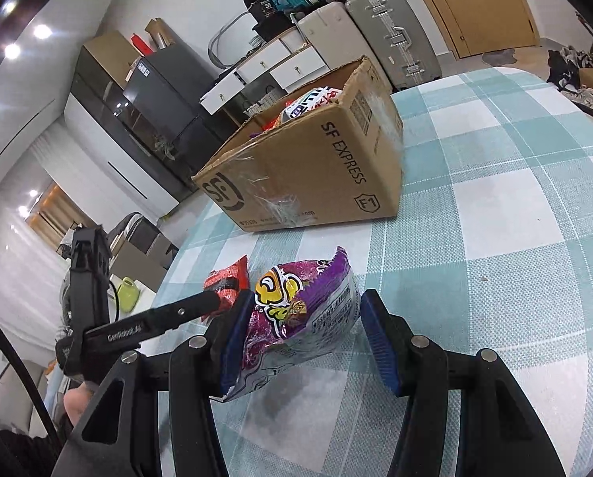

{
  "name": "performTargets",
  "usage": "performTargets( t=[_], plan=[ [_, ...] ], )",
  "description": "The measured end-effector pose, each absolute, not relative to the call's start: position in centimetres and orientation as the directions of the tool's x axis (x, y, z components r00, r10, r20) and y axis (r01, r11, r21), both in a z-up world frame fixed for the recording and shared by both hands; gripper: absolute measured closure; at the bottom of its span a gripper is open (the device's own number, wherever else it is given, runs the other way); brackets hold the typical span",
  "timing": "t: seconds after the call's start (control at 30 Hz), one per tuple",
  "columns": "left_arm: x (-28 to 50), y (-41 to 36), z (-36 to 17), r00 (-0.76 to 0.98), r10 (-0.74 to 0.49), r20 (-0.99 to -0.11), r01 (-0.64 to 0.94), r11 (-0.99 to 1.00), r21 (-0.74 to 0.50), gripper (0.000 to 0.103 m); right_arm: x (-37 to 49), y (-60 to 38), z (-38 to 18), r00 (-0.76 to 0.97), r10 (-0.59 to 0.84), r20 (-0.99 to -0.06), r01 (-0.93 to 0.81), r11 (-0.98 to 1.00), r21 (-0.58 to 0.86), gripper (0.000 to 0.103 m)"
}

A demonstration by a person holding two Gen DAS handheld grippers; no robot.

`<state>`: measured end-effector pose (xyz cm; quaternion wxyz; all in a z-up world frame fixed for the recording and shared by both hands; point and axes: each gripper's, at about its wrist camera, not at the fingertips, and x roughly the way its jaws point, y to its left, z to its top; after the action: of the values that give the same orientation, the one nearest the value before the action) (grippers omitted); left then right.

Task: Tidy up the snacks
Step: 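Grasp the red-black wafer pack with the left gripper while the right holds the purple bag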

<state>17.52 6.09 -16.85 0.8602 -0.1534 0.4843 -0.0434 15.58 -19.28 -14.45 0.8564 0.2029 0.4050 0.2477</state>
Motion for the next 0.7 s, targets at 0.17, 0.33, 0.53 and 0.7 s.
performTargets(
  t=[0.17,0.33,0.53,0.7],
  plan=[
    [18.5,5.4,-17.1,0.539,-0.201,-0.818,-0.088,0.952,-0.292,0.002,15.3,-19.5,-14.4,0.552,0.583,-0.596,-0.267,0.801,0.537,0.047],
    [19.2,4.7,-17.2,0.537,-0.180,-0.824,-0.089,0.959,-0.268,0.003,15.2,-20.0,-14.3,0.555,0.587,-0.590,-0.271,0.798,0.539,0.047],
    [19.7,4.0,-17.3,0.522,-0.125,-0.844,-0.103,0.973,-0.208,0.008,15.0,-20.2,-14.3,0.556,0.593,-0.582,-0.277,0.793,0.543,0.047],
    [19.7,4.6,-17.1,0.521,-0.119,-0.845,-0.108,0.973,-0.203,0.021,14.8,-20.1,-14.1,0.555,0.597,-0.580,-0.283,0.791,0.543,0.047]
  ],
)
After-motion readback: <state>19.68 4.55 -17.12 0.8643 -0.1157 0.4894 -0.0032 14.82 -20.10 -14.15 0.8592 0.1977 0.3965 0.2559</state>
